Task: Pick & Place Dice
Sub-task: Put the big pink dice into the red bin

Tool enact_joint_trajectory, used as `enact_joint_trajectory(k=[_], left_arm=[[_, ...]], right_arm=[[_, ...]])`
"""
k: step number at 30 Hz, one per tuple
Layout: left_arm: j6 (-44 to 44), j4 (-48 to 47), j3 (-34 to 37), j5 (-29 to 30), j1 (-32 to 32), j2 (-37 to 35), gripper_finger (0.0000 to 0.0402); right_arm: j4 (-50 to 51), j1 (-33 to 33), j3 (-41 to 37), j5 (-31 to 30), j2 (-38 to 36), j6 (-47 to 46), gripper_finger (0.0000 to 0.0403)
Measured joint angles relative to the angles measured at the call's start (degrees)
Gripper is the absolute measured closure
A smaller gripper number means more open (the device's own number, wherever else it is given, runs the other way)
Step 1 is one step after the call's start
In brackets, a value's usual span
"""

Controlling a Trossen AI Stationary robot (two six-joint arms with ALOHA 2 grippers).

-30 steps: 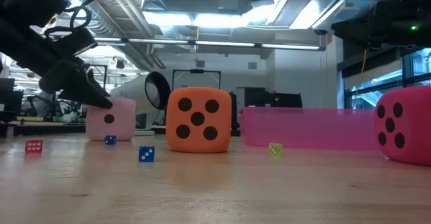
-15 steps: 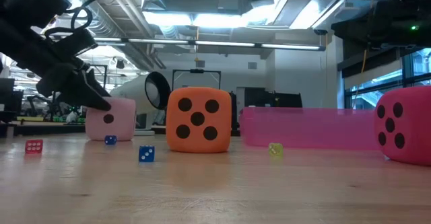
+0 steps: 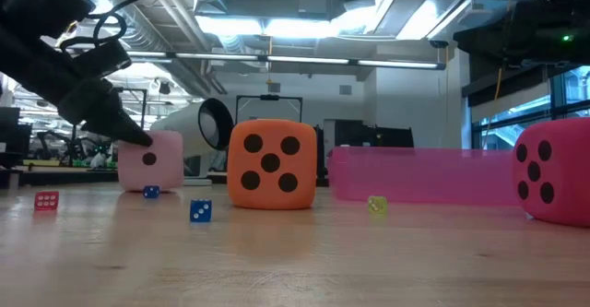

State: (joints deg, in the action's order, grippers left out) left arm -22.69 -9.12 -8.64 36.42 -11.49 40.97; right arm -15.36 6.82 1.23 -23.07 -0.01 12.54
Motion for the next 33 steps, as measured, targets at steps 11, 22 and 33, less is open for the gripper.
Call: enact_joint_trajectory(k=[11, 22, 33], left_arm=[[-3.00, -0.83, 0.00, -1.59, 0.00, 0.00, 0.0013], [1.41, 5.35, 0.00, -1.94, 0.00, 0.11, 0.0049], [5.79, 12.68, 0.07, -0.05, -0.02, 0.11, 0.0054]], right_arm=[[0.01, 0.01, 0.02, 0.00, 0.00, -0.01, 0.0135], [0.00, -0.01, 0.02, 0.00, 0.00, 0.00, 0.0135], [0.01, -0.01, 0.02, 0.02, 0.00, 0.01, 0.0135]])
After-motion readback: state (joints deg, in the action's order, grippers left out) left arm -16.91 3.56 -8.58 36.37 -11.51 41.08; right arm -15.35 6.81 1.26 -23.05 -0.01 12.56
